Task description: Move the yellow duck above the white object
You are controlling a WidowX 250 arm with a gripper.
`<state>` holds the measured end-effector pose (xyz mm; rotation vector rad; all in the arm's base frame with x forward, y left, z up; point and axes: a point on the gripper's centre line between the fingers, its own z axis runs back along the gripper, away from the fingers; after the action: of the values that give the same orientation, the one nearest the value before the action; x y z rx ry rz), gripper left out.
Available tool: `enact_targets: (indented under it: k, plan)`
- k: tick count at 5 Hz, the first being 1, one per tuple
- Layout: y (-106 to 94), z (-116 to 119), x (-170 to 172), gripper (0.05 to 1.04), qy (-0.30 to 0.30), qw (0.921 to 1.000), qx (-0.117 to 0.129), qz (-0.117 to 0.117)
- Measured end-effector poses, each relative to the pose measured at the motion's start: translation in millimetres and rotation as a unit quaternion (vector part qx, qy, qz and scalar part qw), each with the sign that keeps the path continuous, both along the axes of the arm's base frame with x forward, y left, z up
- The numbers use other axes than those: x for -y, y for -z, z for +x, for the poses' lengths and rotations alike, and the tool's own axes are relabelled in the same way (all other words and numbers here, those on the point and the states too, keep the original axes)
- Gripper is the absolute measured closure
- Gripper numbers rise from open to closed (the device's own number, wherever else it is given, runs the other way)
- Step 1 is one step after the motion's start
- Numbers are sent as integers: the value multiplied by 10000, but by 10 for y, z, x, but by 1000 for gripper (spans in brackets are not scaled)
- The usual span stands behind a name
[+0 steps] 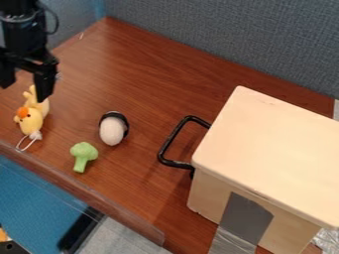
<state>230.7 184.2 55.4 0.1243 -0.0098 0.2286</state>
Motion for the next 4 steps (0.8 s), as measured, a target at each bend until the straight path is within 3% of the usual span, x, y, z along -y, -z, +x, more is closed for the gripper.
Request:
enact_targets:
  k: [1, 2, 4]
  plan:
    - [211, 4, -130, 82, -323, 9992, -63, 208]
    - [367, 98, -186, 82, -574, 9980, -40, 272]
    - [581, 224, -93, 135, -696, 9975, 94, 18]
